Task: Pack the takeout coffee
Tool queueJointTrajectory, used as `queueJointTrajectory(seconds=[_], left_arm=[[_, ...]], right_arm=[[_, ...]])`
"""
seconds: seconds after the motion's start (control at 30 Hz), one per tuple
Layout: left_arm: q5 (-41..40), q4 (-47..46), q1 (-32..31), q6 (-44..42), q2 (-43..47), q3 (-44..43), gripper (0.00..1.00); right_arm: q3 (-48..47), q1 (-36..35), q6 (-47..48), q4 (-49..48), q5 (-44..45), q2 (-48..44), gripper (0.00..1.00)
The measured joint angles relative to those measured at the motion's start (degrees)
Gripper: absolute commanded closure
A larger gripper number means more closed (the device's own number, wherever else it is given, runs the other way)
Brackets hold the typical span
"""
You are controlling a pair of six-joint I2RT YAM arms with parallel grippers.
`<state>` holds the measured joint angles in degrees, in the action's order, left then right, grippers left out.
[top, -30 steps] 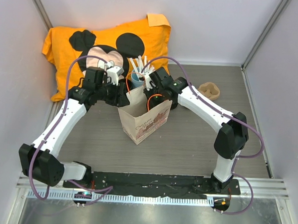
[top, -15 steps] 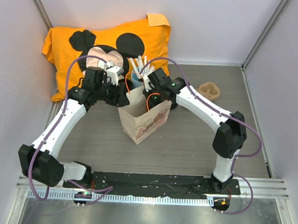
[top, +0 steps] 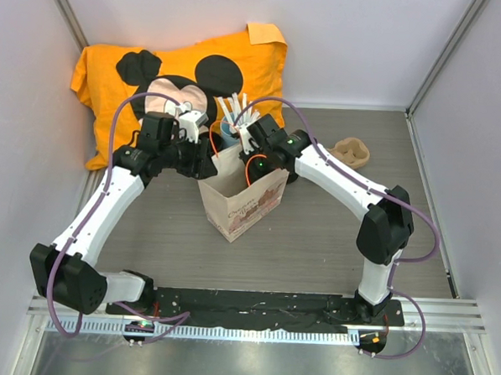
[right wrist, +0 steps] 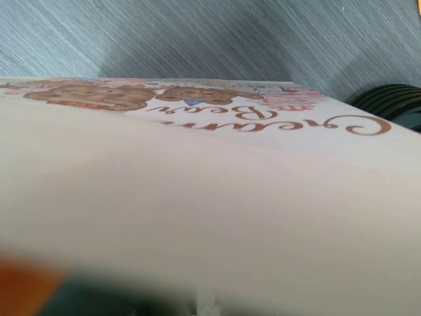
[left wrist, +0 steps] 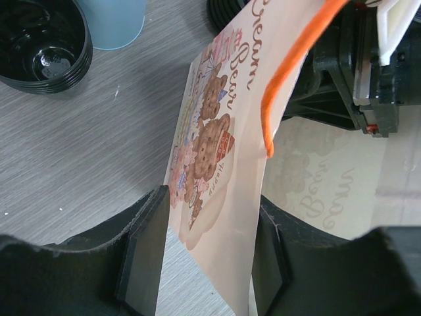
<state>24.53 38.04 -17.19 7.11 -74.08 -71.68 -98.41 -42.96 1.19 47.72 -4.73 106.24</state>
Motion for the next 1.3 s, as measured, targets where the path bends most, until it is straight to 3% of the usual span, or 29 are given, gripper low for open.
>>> queueJointTrajectory(seconds=[1.3], left_arm=[[-0.5,0.2,0.0,-0.6,0.8,-0.2,0.47]], right_arm=[[-0.8,-0.1,1.6,0.9,1.2,2.8,0.99]])
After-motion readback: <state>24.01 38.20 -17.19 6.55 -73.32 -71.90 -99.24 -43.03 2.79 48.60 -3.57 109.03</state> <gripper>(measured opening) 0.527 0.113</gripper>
